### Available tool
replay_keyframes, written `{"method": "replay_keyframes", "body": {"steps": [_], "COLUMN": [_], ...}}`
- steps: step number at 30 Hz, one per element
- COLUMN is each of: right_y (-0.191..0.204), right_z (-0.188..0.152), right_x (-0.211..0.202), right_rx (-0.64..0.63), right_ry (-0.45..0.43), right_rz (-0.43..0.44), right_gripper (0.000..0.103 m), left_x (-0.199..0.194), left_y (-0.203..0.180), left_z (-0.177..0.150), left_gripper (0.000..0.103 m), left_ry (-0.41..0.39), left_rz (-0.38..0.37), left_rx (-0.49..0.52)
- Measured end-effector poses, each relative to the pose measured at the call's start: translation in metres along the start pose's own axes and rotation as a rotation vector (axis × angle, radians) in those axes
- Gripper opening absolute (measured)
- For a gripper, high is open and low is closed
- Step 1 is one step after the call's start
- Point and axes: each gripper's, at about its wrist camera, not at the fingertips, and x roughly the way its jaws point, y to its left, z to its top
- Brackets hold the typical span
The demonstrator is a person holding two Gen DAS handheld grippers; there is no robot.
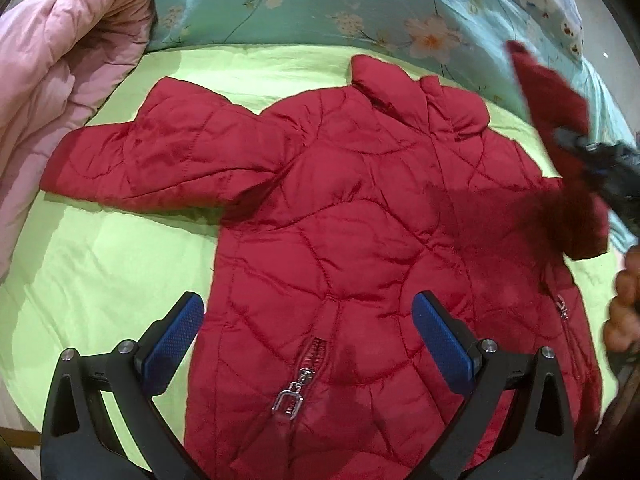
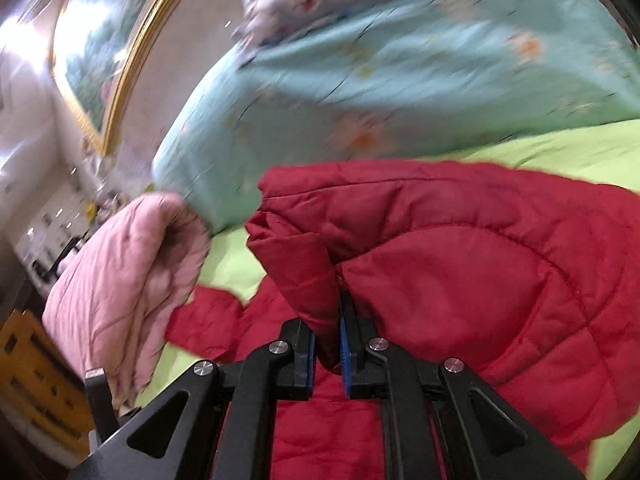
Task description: Fold large clothes
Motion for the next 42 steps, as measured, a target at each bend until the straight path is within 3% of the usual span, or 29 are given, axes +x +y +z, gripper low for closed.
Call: {"method": "replay_keyframes", "body": {"steps": [12,16,24,26,27,29,31,37,39,42], "right_y": [0.049,0.053,0.044,0.043,0.044,0.048,0.051,0.039,0.029,0.006], "right_z": [-0.030,-0.048,-0.070,-0.073,-0.074,-0.073,-0.072,-0.062,-0.053,-0.040], "right_x": [0.104,0.127,0.155,0.158,0.157,0.153,0.146,0.090,0.059,0.027], "right_rx": [-0.046,-0.056,-0.058,-0.052,-0.048,-0.050,-0.054,0.022,0.010,-0.014], "right_ry": [0.177,0.237,0.316,0.325,0.325,0.324,0.321,0.236,0.163,0.073], "right_rz": [0.099,0.093,0.071,0.082,0.098,0.119,0.129,0.167,0.108,-0.094], "right_gripper": [0.009,0.010,0.016,0.024,0.027,0.047,0.056,0.058,0.057,0.057], "left_x": [-0.002,0.000,0.006,0.010,0.012,0.017,0.022,0.042,0.052,0.075], "left_y": [0.041,0.054,0.066,0.065,0.064,0.062,0.062,0.052,0.039,0.013], "left_z": [0.009,0.015,0.024,0.028,0.029,0.034,0.039,0.051,0.055,0.062], "left_gripper": [0.103,0.103,0.103,0.103,0.103,0.103,0.103,0.103,0.103,0.103], "left_ry": [-0.007,-0.006,-0.004,0.000,0.001,0.012,0.023,0.074,0.094,0.128], "left_rz": [-0.052,-0.065,-0.077,-0.085,-0.087,-0.095,-0.120,-0.227,-0.252,-0.292], "left_rx": [-0.082,-0.117,-0.147,-0.149,-0.147,-0.144,-0.151,-0.168,-0.149,-0.105]}}
